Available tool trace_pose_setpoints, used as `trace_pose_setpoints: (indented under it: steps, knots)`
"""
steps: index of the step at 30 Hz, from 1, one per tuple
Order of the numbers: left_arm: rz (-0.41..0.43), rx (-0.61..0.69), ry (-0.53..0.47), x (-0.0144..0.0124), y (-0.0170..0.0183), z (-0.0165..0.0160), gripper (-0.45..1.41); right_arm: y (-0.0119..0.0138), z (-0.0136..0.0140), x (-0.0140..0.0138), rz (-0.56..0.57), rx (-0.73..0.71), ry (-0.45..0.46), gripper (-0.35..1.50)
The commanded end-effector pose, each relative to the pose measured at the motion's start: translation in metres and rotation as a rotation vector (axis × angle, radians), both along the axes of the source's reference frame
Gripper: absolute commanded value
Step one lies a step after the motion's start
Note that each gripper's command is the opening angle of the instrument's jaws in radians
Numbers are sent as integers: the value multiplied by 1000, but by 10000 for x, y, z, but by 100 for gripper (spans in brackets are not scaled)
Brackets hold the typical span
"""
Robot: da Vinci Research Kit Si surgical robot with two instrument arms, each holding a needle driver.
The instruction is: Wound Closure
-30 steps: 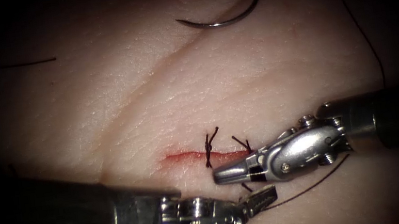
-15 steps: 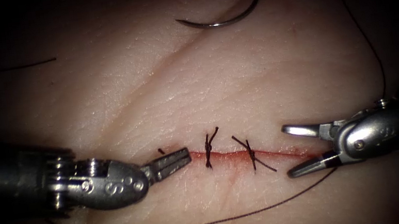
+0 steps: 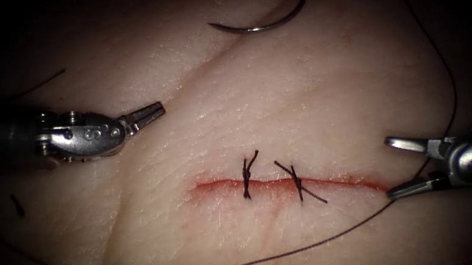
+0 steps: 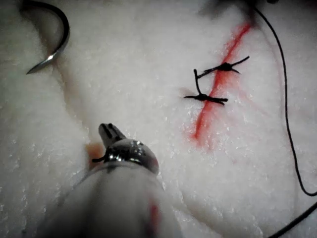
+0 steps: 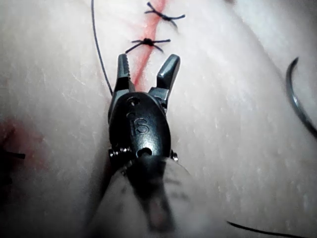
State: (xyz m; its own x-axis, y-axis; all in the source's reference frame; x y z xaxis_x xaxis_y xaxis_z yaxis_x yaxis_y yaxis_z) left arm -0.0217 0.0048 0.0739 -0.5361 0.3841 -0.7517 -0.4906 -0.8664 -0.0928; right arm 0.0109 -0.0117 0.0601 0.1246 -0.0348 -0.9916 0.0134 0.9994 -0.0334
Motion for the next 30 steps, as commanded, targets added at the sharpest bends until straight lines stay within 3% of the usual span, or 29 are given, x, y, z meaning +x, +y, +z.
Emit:
trace_pose_setpoints:
  steps: [1, 5, 7, 9, 10, 13, 20, 25, 28, 30]
  knots:
    - [-17, 10, -7, 0, -4, 23, -45, -6, 6, 7, -1, 1, 2, 116]
    - [-29, 67, -12, 22, -14, 61, -42, -7, 6, 7, 2, 0, 3, 116]
    - [-32, 112, -10, 30, -19, 69, -13, -8, 6, 8, 2, -1, 3, 116]
    - [-45, 164, -12, 38, -24, 74, 37, -9, 6, 8, 2, -1, 3, 116]
    - [-50, 183, -15, 44, -26, 75, 78, -10, 6, 7, 2, -2, 3, 116]
    - [-51, 188, -8, 52, -29, 65, 98, -11, 6, 8, 1, -3, 3, 116]
    - [-65, 212, 9, 65, -40, 25, 96, -13, 6, 8, 1, -5, 3, 116]
    - [-40, 187, 44, 58, -42, -6, 93, -14, 6, 7, 2, -5, 3, 116]
    - [-16, 169, 45, 47, -38, -32, 93, -14, 6, 7, 5, -5, 3, 118]
    - [-6, 118, 42, 30, -32, -79, 93, -14, 4, 5, 3, -9, 3, 118]
